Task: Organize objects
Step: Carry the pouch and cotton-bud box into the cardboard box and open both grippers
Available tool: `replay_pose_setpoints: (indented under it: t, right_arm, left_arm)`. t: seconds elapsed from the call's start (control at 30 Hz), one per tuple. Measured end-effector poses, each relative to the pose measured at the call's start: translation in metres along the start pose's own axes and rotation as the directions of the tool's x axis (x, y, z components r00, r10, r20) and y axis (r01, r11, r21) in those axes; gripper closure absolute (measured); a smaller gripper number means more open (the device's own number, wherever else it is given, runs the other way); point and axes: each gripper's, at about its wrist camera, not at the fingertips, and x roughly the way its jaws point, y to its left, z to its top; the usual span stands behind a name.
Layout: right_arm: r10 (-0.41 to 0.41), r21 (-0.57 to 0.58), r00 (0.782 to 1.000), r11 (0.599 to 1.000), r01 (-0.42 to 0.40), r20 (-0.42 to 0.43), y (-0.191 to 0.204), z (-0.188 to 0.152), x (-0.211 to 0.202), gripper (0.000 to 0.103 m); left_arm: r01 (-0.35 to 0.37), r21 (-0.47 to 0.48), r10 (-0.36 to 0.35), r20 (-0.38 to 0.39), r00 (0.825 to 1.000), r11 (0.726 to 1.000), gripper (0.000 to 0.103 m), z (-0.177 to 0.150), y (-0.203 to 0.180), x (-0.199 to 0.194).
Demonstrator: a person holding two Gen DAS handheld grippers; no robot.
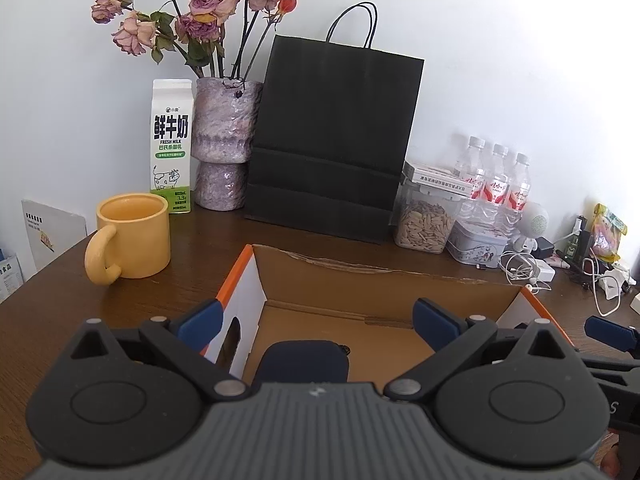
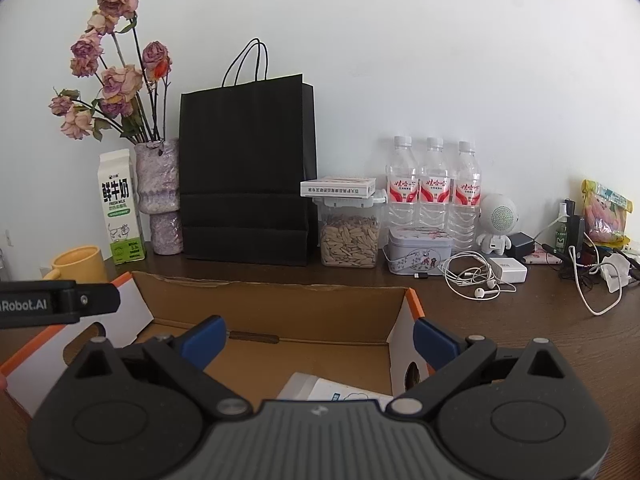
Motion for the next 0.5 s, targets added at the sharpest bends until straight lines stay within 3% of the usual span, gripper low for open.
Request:
replay_pose_setpoints:
  t: [0.5]
  right_arm:
    - [0.006, -0.037, 0.998, 0.999, -0.004, 0.061, 0.008, 0.001, -0.050, 0.003]
  left_arm:
    - [0.011, 0.020, -0.011, 0.008, 1.000, 1.000, 0.000, 0.001, 0.008, -0.039]
